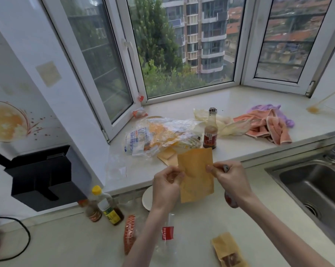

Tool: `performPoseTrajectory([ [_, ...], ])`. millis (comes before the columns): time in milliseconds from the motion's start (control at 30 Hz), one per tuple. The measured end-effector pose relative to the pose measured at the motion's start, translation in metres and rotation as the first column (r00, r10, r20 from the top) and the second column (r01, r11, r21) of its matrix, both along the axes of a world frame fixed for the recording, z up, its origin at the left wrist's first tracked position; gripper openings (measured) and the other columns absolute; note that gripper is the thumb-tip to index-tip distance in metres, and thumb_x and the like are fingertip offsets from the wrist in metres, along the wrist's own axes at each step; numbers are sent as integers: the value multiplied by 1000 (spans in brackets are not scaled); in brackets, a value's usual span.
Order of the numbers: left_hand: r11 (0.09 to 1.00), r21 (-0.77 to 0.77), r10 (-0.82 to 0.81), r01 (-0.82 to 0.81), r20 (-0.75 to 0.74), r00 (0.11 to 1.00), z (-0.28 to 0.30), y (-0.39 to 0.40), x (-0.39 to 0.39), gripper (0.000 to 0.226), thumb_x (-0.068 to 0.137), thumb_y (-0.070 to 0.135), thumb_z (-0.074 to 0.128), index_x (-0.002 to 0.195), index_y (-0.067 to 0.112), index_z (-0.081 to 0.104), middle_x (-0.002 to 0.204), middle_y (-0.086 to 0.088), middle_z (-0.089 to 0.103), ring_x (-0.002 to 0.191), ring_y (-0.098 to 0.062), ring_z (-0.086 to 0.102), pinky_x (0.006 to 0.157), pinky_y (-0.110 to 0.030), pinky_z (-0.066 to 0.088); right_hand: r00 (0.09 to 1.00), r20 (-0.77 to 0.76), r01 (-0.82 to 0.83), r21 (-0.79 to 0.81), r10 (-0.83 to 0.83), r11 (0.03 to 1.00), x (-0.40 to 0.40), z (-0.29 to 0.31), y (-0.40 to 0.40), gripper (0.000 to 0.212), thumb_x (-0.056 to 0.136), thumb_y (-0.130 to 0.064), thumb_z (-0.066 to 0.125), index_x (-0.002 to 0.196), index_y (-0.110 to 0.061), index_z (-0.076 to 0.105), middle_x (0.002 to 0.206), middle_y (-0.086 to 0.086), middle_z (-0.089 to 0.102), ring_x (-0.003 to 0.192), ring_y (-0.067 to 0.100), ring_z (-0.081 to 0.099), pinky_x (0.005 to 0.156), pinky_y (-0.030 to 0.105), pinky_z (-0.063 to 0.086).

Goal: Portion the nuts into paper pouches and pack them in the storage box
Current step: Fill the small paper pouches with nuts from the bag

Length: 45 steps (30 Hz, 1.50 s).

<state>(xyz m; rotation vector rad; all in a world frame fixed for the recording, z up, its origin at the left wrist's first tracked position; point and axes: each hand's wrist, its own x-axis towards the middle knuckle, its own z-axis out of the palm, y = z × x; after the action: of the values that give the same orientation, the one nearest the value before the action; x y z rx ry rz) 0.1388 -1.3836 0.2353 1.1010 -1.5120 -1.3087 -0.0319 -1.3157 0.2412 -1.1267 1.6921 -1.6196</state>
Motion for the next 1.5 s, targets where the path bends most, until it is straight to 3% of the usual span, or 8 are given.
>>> performPoseTrajectory([
  [167, 1000, -13, -7, 7, -5, 1000, -5, 14, -22, 15, 89, 5, 68, 78, 16, 68, 76, 3, 72, 74, -6, 68, 73, -23, 55, 1000, 13, 8, -27, -8, 1000, -21, -10, 2, 33, 81, -7, 73, 56, -28, 73, 59, -11, 69, 55, 0, 60, 53, 15, 45],
  [300, 993, 70, -95, 100, -72, 993, -14, 22, -37, 4, 92, 14, 66, 94, 15, 69, 94, 1, 76, 91, -11, 71, 76, -19, 55, 1000, 21, 11, 4, -11, 1000, -39, -27, 4, 23, 80, -10, 74, 66, -28, 76, 68, -9, 74, 64, 5, 68, 61, 22, 54],
  [467, 987, 107, -118, 117, 8, 993, -45, 28, -59, 15, 91, 10, 67, 97, 23, 71, 90, 11, 76, 85, -5, 71, 69, -16, 54, 997, -61, -42, 172, 53, 984, -60, -68, 12, 32, 81, -16, 74, 60, -40, 73, 70, -15, 73, 70, 3, 69, 64, 18, 54],
  [633, 979, 201, -67, 36, 149, 987, -96, 35, -81, 20, 88, 13, 70, 77, 30, 72, 77, 13, 75, 72, 1, 67, 64, -17, 54, 986, -139, -35, 385, 96, 922, -85, -123, 20, 20, 82, -22, 74, 73, -4, 76, 72, 8, 73, 72, 21, 67, 71, 40, 52],
  [833, 901, 427, -186, 72, 231, 955, -173, 59, -114, 25, 89, 3, 64, 80, 25, 72, 87, -2, 77, 81, -15, 71, 74, -35, 58, 991, -94, -12, 630, 92, 776, -115, -199, 53, 24, 83, -25, 72, 69, -5, 73, 64, 6, 69, 62, 12, 58, 57, 29, 41],
  [1000, 848, 530, -261, 32, 364, 894, -228, 82, -137, 13, 83, 7, 72, 78, 19, 74, 81, -5, 76, 82, -21, 74, 77, -40, 61, 979, -135, 5, 767, 154, 642, -137, -249, 85, 46, 85, -24, 69, 50, -15, 39, 48, -3, 28, 47, 13, 25, 51, 30, 21],
  [1333, 869, 491, -402, 62, 626, 668, -272, 96, -164, 5, 79, 16, 71, 80, 21, 73, 71, 4, 67, 72, -10, 66, 66, -23, 51, 971, -138, 29, 879, 195, 475, -153, -299, 105, 46, 83, -24, 71, 53, -12, 37, 51, 3, 37, 51, 19, 35, 54, 31, 26],
  [1500, 868, 487, -443, 96, 672, 593, -286, 94, -167, 10, 79, 17, 70, 72, 23, 66, 67, 6, 64, 64, -8, 60, 62, -28, 53, 966, -155, 50, 897, 205, 439, -154, -314, 107, 46, 84, -27, 70, 54, -15, 37, 50, 0, 38, 49, 19, 36, 53, 30, 27],
])
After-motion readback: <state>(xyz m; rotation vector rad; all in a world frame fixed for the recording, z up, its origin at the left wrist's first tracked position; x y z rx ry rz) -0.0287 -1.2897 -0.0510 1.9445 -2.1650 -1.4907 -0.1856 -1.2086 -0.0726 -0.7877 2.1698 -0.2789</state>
